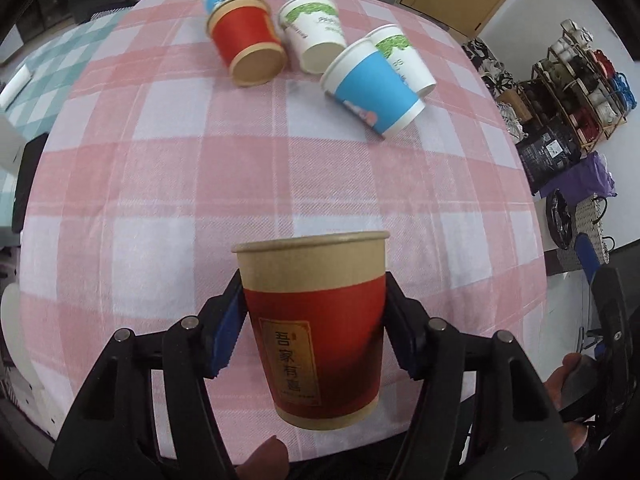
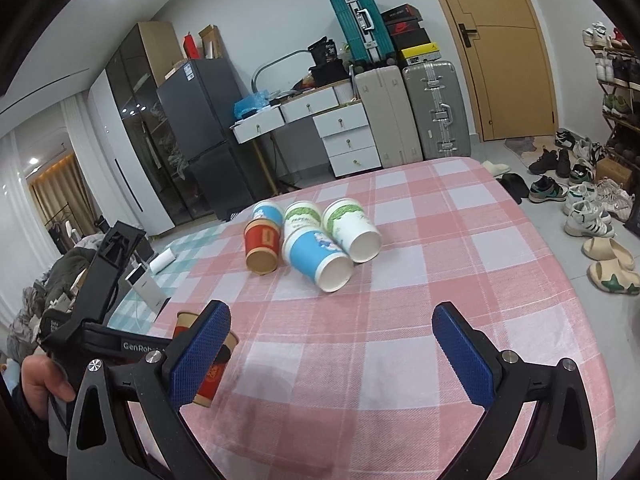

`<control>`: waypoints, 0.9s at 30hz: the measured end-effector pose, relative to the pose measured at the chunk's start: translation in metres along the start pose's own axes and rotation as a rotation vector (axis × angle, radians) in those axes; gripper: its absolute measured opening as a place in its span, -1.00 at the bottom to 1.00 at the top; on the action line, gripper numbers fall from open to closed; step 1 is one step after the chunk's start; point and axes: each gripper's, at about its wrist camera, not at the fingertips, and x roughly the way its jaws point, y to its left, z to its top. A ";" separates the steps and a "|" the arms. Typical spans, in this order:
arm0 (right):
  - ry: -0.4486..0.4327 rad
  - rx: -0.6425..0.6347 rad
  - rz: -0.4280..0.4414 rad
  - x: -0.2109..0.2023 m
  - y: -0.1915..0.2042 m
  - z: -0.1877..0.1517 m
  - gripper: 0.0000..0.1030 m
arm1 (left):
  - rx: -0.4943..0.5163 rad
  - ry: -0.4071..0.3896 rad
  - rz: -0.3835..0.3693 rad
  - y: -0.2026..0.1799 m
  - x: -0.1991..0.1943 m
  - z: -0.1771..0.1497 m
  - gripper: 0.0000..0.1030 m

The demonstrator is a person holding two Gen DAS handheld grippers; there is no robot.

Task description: Flip cup upright

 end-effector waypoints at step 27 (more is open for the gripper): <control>0.022 -0.042 0.047 -0.008 0.029 -0.013 1.00 | 0.025 -0.014 -0.003 0.029 -0.004 -0.039 0.62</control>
